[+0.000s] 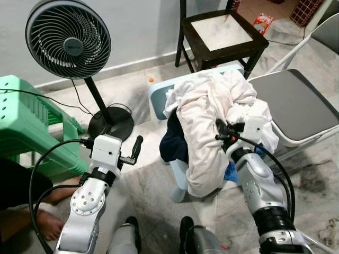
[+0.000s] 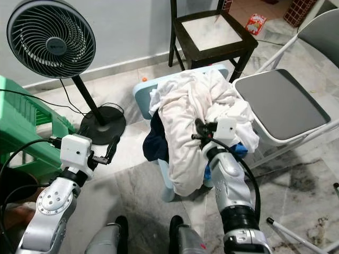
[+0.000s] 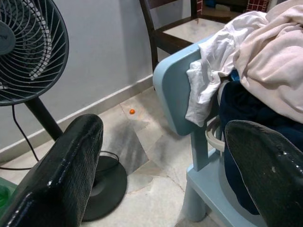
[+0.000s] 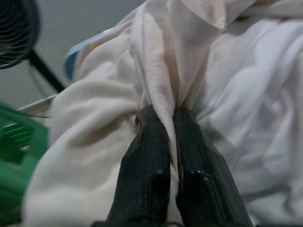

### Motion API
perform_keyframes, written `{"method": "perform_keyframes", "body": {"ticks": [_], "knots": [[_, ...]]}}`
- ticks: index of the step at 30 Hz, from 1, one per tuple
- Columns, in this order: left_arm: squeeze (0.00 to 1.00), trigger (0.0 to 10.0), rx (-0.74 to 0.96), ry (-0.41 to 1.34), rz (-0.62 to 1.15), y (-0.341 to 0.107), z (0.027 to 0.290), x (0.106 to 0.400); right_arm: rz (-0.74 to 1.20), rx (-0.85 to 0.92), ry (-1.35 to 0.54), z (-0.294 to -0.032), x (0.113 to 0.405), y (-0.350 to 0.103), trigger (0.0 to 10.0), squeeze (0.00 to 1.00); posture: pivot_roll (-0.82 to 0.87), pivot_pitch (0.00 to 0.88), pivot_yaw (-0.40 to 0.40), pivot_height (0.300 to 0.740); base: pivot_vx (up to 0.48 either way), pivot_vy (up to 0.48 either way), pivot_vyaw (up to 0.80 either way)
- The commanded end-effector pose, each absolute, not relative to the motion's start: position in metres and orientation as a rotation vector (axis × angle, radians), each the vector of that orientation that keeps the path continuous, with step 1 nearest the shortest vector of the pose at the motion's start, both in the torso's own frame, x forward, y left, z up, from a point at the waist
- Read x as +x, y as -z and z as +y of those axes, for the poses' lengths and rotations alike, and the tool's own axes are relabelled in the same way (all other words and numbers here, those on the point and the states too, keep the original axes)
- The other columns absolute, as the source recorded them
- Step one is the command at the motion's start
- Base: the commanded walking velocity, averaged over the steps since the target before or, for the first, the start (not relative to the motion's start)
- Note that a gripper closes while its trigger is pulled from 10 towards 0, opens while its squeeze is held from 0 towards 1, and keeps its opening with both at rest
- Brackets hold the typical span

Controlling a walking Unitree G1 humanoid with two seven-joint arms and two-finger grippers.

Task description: Hang hanger

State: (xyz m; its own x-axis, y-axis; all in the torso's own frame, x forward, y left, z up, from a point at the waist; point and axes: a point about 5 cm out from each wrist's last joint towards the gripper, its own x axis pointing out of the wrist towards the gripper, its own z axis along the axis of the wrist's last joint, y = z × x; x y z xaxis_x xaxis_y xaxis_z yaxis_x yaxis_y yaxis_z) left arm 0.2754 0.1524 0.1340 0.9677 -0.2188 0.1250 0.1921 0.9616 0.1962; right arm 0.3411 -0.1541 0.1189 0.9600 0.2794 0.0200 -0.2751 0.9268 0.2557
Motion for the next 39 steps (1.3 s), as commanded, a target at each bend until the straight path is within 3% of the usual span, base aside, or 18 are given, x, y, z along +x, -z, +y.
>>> {"method": "perform_keyframes", "body": {"ticks": [1,13,19,20,21,22,23,26,27,28,29,30,32,33,34,35,38,39], "knots": [[0.00,10.0,0.184,0.203,-0.131,-0.129,0.152,0.274,0.018,0.302,-0.353,-0.154,0.334,-0.119,0.0,0.00,0.26,0.333,-0.029,0.740,0.000,0.000,0.00],[0.00,10.0,0.177,0.204,-0.134,-0.128,0.149,0.276,-0.016,0.475,-0.702,-0.139,0.310,-0.143,0.0,0.00,0.26,0.330,-0.036,0.740,0.000,0.000,0.00],[0.00,10.0,0.175,0.195,-0.135,-0.128,0.149,0.277,0.149,0.314,-0.838,-0.144,0.286,-0.115,0.0,0.00,0.25,0.330,-0.036,0.740,0.000,0.000,0.00],[0.00,10.0,0.175,0.194,-0.135,-0.128,0.149,0.277,0.179,0.277,-0.845,-0.145,0.283,-0.109,2.9,0.00,0.25,0.329,-0.034,0.740,0.000,0.000,0.00],[0.00,10.0,0.175,0.193,-0.135,-0.128,0.149,0.277,0.199,0.241,-0.843,-0.145,0.282,-0.105,2.9,0.00,0.25,0.329,-0.034,0.740,0.000,0.000,0.00],[0.00,10.0,0.175,0.193,-0.135,-0.128,0.149,0.278,0.207,0.213,-0.826,-0.146,0.283,-0.102,7.4,0.00,0.25,0.329,-0.033,0.740,0.000,0.000,0.00],[0.00,10.0,0.175,0.195,-0.135,-0.128,0.149,0.279,0.207,0.181,-0.790,-0.146,0.286,-0.100,10.0,0.00,0.24,0.329,-0.032,0.740,0.000,0.000,0.00],[0.00,10.0,0.174,0.199,-0.136,-0.128,0.147,0.280,0.178,0.130,-0.730,-0.145,0.290,-0.102,10.0,0.00,0.24,0.328,-0.033,0.740,0.000,0.000,0.00],[0.00,10.0,0.174,0.201,-0.137,-0.128,0.147,0.281,0.174,0.103,-0.733,-0.142,0.290,-0.101,10.0,0.36,0.24,0.326,-0.033,0.740,0.000,0.000,0.00],[0.00,10.0,0.174,0.202,-0.137,-0.128,0.146,0.282,0.172,0.088,-0.737,-0.141,0.289,-0.100,10.0,0.36,0.24,0.325,-0.033,0.740,0.000,0.000,0.00],[0.00,10.0,0.174,0.202,-0.137,-0.128,0.146,0.282,0.170,0.067,-0.736,-0.141,0.289,-0.099,10.0,0.78,0.24,0.324,-0.033,0.740,0.000,0.000,0.00],[0.00,10.0,0.174,0.202,-0.138,-0.128,0.146,0.282,0.169,0.050,-0.727,-0.141,0.289,-0.098,10.0,0.82,0.24,0.323,-0.033,0.740,0.000,0.000,0.00],[0.00,10.0,0.175,0.201,-0.138,-0.128,0.146,0.283,0.166,0.029,-0.719,-0.140,0.289,-0.096,10.0,0.80,0.24,0.321,-0.033,0.740,0.000,0.000,0.00],[0.00,10.0,0.175,0.200,-0.138,-0.128,0.146,0.283,0.154,0.012,-0.714,-0.140,0.290,-0.096,10.0,0.39,0.24,0.319,-0.033,0.740,0.000,0.000,0.00],[0.00,10.0,0.175,0.200,-0.138,-0.128,0.146,0.283,0.154,0.012,-0.714,-0.140,0.290,-0.096,10.0,0.39,0.24,0.319,-0.033,0.740,0.000,0.000,0.00],[0.00,10.0,0.175,0.199,-0.138,-0.128,0.146,0.283,0.136,0.015,-0.700,-0.139,0.291,-0.098,10.0,0.26,0.24,0.317,-0.033,0.740,0.000,0.000,0.00],[0.00,10.0,0.176,0.198,-0.140,-0.128,0.146,0.284,0.110,0.021,-0.675,-0.139,0.293,-0.101,10.0,0.36,0.24,0.316,-0.034,0.740,0.000,0.000,0.00],[0.00,10.0,0.178,0.195,-0.141,-0.128,0.146,0.284,0.101,0.012,-0.670,-0.139,0.294,-0.101,10.0,1.00,0.24,0.314,-0.034,0.740,0.000,0.000,0.00]]}}
